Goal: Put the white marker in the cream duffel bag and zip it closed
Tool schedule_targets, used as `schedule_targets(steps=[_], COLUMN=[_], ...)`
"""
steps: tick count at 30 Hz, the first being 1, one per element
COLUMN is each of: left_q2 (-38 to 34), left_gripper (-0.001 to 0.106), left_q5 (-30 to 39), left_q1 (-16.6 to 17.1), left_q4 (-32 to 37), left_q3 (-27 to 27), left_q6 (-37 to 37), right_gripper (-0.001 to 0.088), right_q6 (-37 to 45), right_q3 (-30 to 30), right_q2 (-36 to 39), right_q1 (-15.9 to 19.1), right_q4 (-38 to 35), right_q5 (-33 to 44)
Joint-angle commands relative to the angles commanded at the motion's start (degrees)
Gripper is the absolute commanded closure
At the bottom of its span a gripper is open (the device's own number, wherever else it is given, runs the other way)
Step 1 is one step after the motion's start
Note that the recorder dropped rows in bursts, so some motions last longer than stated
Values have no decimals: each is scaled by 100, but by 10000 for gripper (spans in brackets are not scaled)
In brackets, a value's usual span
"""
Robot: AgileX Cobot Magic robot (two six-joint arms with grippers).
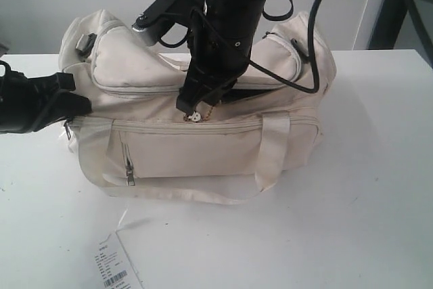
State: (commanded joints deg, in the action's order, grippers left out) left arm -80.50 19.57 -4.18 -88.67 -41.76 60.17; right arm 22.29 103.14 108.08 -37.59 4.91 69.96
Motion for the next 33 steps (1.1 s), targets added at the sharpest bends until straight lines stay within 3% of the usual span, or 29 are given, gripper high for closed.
schedule_targets(steps=[27, 33], left_q2=[0, 0], left_gripper=[1050, 1050], left_q5=[-52, -70], left_q1=[0, 0], left_q4=[0, 0], left_q3=[0, 0], left_q6=[0, 0], right_gripper=[868, 868], right_q6=[-47, -21], right_q3=[0, -259], right_q2=[-143, -294], right_q1=[557, 720], right_q4=[-57, -16], right_q5=[0, 0])
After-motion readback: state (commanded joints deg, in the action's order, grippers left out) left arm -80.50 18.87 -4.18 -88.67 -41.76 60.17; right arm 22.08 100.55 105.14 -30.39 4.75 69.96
